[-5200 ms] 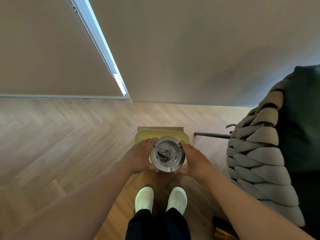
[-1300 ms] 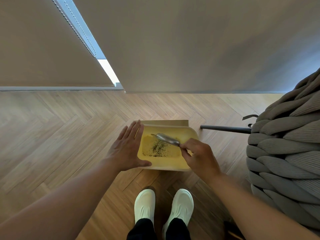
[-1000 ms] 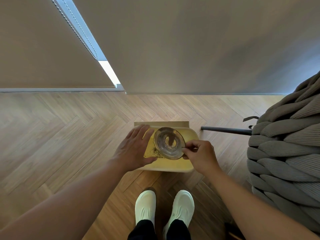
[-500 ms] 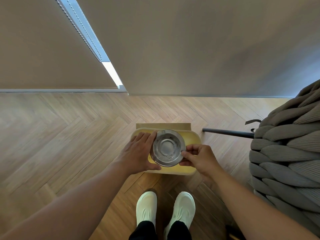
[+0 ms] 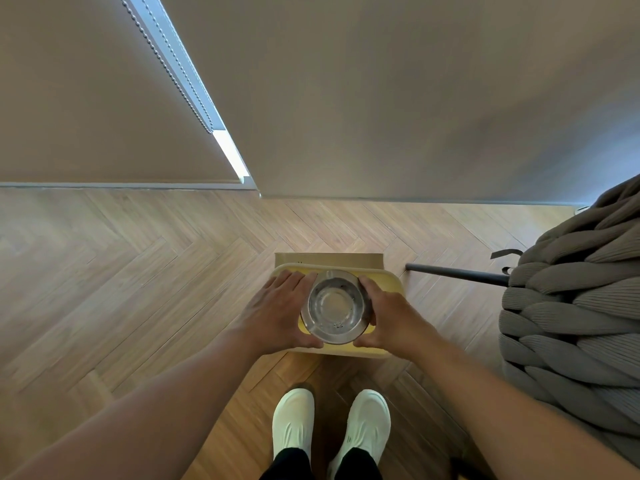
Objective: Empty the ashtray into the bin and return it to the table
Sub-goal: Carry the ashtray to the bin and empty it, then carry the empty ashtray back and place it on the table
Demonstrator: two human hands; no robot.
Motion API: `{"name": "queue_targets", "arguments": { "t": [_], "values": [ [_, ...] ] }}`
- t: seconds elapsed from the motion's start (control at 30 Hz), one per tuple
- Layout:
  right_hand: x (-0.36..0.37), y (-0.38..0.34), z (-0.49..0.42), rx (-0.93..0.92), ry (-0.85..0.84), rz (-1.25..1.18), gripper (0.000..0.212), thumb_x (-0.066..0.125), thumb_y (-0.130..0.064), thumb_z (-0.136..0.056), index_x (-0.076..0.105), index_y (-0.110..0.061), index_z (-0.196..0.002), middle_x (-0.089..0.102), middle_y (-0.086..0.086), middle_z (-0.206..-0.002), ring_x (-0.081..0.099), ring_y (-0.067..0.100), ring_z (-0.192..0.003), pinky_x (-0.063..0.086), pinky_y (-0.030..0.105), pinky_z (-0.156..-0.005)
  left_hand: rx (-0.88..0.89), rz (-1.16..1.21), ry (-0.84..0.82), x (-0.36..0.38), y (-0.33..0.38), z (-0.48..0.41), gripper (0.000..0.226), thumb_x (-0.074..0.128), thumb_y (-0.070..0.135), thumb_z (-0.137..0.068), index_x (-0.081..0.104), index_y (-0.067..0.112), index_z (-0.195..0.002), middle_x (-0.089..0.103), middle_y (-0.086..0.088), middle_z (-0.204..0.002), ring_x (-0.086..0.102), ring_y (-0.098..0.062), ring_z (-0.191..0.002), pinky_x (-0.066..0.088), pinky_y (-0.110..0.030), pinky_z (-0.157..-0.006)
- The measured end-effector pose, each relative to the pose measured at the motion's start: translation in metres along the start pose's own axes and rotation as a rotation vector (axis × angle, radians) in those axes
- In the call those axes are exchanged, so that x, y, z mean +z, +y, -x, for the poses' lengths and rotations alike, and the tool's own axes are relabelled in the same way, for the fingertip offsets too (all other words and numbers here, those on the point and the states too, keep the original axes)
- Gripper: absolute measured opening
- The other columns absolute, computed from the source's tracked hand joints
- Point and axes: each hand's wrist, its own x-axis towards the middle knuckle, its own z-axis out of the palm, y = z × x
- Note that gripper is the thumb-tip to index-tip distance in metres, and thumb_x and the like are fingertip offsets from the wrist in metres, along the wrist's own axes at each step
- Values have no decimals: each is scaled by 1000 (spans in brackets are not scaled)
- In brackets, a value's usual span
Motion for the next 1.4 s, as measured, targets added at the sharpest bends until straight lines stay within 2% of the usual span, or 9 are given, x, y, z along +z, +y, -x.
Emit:
{"name": "queue_targets", "arguments": {
  "t": [0.1, 0.2, 0.3, 0.53, 0.7, 0.93, 1.2, 1.4],
  "values": [
    [1, -4, 0, 14, 25, 98, 102, 92, -33, -65, 27, -28, -144, 63, -2, -129, 65, 22, -112, 56, 40, -96, -4, -5, 1, -1, 2, 0, 118, 75, 73, -59, 24, 18, -150, 44, 1, -144, 38, -20, -132, 31, -37, -115],
    [3, -7, 1, -3, 44, 135, 99, 91, -36, -66, 29, -26, -143, 58, -2, -132, 62, 23, -115, 55, 38, -96, -48, -9, -22, 0, 2, 3, 121, 74, 75, -60, 20, 17, -151, 44, 0, -143, 39, -20, -131, 33, -35, -113],
    [2, -9, 3, -25, 46, 167, 100, 90, -39, -66, 28, -25, -144, 56, -2, -135, 59, 22, -119, 55, 38, -96, -77, 13, -13, 1, 3, 8, 115, 70, 80, -58, 26, 21, -147, 50, 3, -138, 44, -16, -124, 37, -32, -108],
    [-6, -15, 10, -39, 70, 244, 99, 88, -47, -65, 30, -26, -142, 45, -4, -144, 49, 19, -129, 49, 37, -100, -58, 40, 28, -11, 9, 14, 116, 57, 91, -55, 31, 24, -146, 44, 5, -147, 40, -17, -136, 31, -36, -116],
    [-10, -26, 23, -34, 61, 214, 106, 85, -52, -65, 26, -22, -148, 42, -2, -148, 47, 19, -131, 48, 38, -104, -46, 40, 2, -24, 14, 23, 113, 65, 86, -55, 31, 26, -145, 44, 7, -146, 40, -16, -135, 34, -37, -116],
    [-21, -50, 54, 5, 76, 220, 110, 86, -48, -66, 21, -21, -150, 40, 0, -151, 46, 22, -133, 47, 40, -106, 8, 9, 5, -53, 29, 38, 111, 67, 85, -53, 33, 26, -140, 46, 7, -140, 44, -15, -129, 37, -35, -113],
    [-43, -85, 92, 28, 101, 203, 107, 88, -44, -65, 24, -22, -148, 42, 0, -150, 46, 22, -134, 47, 41, -106, 22, 9, -9, -96, 54, 61, 110, 72, 80, -52, 33, 25, -139, 47, 5, -139, 42, -17, -131, 30, -31, -112],
    [-55, -118, 124, 36, 96, 190, 107, 88, -43, -65, 25, -20, -149, 42, 1, -149, 43, 22, -135, 46, 41, -106, 26, -25, -29, -131, 72, 86, 111, 75, 78, -52, 35, 22, -140, 47, 3, -140, 44, -18, -131, 35, -35, -113]
  ]
}}
